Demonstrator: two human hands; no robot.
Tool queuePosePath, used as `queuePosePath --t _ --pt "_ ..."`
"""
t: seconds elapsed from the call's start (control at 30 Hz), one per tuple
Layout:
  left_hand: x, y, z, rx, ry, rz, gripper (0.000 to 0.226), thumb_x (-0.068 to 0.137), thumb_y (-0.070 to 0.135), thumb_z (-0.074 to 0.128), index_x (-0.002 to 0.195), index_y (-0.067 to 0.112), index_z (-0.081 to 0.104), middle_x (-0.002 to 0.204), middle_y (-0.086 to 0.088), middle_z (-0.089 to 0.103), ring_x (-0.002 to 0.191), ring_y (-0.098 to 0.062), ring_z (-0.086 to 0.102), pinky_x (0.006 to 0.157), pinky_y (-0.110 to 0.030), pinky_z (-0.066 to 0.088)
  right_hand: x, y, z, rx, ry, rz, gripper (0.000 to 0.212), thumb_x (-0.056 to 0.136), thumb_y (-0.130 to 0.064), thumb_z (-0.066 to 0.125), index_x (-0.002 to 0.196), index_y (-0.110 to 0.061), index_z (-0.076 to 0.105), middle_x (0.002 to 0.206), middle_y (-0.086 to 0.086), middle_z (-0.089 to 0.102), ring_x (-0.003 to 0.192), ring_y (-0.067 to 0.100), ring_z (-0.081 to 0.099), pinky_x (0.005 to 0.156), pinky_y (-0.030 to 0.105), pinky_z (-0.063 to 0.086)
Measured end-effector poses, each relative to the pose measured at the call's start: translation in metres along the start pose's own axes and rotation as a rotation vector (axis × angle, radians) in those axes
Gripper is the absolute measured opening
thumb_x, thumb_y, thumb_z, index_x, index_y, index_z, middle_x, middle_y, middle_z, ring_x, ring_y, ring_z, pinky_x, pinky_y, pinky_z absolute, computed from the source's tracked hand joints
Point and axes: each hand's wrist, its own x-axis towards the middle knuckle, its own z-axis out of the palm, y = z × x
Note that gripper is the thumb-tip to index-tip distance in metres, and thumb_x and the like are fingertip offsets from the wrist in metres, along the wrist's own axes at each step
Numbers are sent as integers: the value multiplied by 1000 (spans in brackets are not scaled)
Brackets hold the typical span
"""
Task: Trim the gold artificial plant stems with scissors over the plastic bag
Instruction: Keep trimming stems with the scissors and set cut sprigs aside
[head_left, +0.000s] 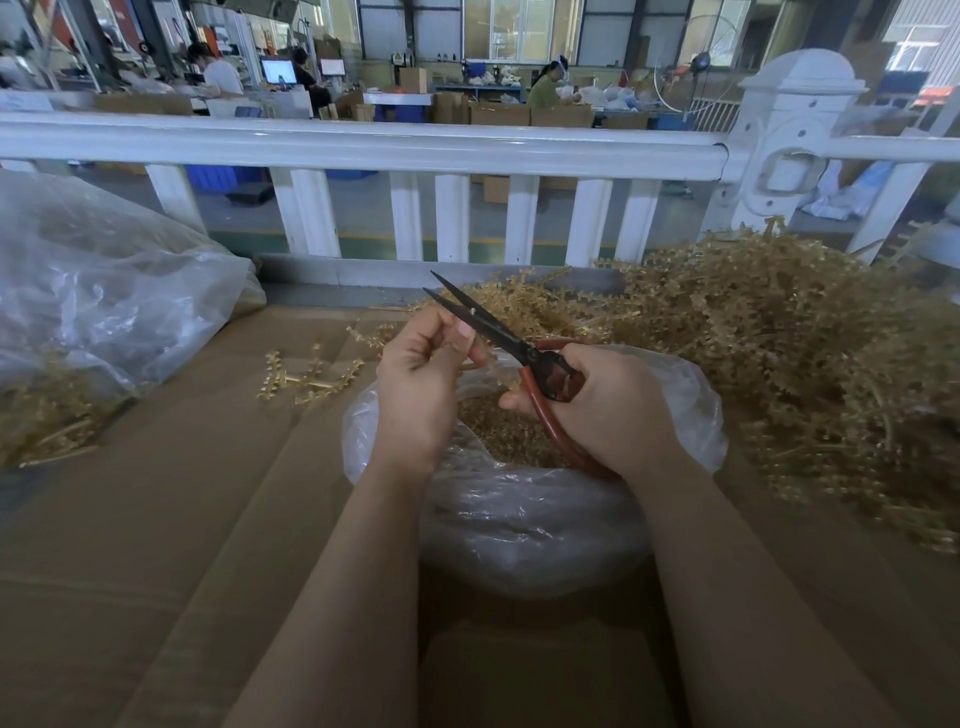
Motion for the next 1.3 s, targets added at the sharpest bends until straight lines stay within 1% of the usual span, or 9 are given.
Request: queuePosePath --t 0.13,0.37,0.6,0.7,0.8,0.9,1.07,1.13,1.3 --pt "0 -2 0 18 -9 -1 22 100 6 49 85 -10 56 72 -3 57 76 -21 53 81 -36 44 -1 1 1 11 10 -19 44 62 -94 49 73 -51 47 65 -25 57 77 -15 56 58 5 40" --pt "0 -2 -1 55 0 -3 20 101 5 49 91 -9 58 72 0 58 76 -18 55 81 -33 46 0 2 1 51 -4 -27 45 62 -90 53 77 -48 52 70 -21 63 85 -13 58 65 5 44" --pt "0 0 0 37 11 -6 20 101 2 48 90 -11 58 72 -5 58 76 -21 54 83 -39 46 0 -4 -2 107 7 -9 40 60 -86 62 67 -49 47 58 -22 58 71 -10 58 59 7 41" --pt "0 2 1 12 36 -19 18 101 1 48 89 -8 58 72 -6 57 71 -17 55 76 -27 47 0 -5 -3 135 -24 5 44 59 -87 62 65 -46 49 72 -37 60 68 -10 58 57 7 40" --pt "0 3 2 -41 108 -52 16 100 0 49 88 3 59 70 -4 56 67 -9 55 71 -19 48 0 -4 -3 249 -32 65 57 53 -93 61 67 -38 60 69 -26 65 62 -3 61 52 12 42" --pt "-1 4 2 -48 129 -79 15 100 0 51 90 3 61 71 -3 56 66 -6 56 66 -19 50 3 -3 -3 372 -5 123 48 55 -81 72 69 -35 68 61 -14 64 54 0 58 50 15 42" --pt "-3 3 7 100 50 -36 15 97 6 60 84 -1 64 74 -8 61 75 -20 58 81 -37 49 7 -7 -5 506 -11 170 27 71 -51 85 74 -26 74 74 -3 74 62 6 67 55 16 50" --pt "-4 4 10 159 40 -12 15 95 6 63 81 2 66 74 -7 63 75 -20 61 78 -34 51 9 -7 -4 564 -58 200 17 78 -37 85 76 -25 75 74 -4 75 63 2 67 57 13 50" --pt "-10 9 18 100 -52 -14 8 92 -1 65 87 -3 70 81 -9 67 70 1 65 61 -12 51 12 -5 -1 665 -100 303 8 84 -21 81 79 -21 75 66 -5 73 55 2 65 53 13 48"
